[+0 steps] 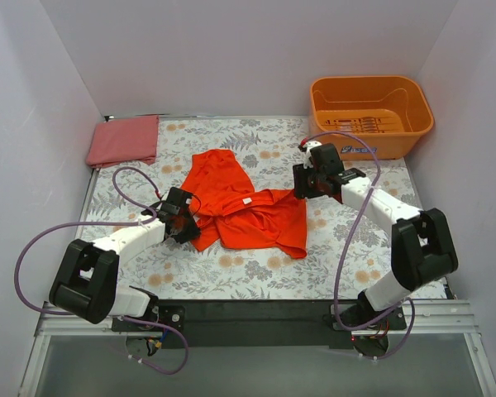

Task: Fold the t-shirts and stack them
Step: Flatten the tshirt out

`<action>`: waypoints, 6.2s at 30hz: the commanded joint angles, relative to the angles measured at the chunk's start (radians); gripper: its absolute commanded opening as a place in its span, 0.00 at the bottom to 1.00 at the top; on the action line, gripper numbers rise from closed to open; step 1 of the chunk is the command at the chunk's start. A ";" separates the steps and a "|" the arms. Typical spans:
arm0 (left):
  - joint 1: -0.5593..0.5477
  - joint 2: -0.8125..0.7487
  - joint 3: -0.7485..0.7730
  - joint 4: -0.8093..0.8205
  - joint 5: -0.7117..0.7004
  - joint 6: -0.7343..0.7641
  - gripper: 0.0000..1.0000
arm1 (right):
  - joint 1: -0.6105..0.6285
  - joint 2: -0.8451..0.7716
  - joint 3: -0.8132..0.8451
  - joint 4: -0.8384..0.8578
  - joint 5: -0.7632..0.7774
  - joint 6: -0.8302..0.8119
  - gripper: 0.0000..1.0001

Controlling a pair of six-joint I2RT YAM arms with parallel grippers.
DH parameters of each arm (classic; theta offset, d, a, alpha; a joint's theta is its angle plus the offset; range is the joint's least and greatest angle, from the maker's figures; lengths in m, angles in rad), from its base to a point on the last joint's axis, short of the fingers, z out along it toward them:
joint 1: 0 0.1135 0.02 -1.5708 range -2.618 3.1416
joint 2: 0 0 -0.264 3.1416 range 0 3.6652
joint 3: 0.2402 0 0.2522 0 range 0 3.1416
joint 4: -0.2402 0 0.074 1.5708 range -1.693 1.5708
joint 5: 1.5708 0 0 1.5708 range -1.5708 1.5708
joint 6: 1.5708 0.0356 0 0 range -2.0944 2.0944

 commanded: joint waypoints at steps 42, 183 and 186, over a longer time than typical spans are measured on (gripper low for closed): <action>0.005 -0.072 -0.026 0.003 0.059 0.016 0.23 | 0.385 0.142 0.024 -0.232 0.471 0.461 0.41; 0.235 0.021 0.148 -0.235 -0.202 0.109 0.00 | -0.396 -0.473 -0.519 -0.080 0.040 0.177 0.03; 0.275 0.035 0.149 -0.200 -0.205 0.126 0.00 | -0.395 -0.490 -0.523 -0.098 0.046 0.174 0.03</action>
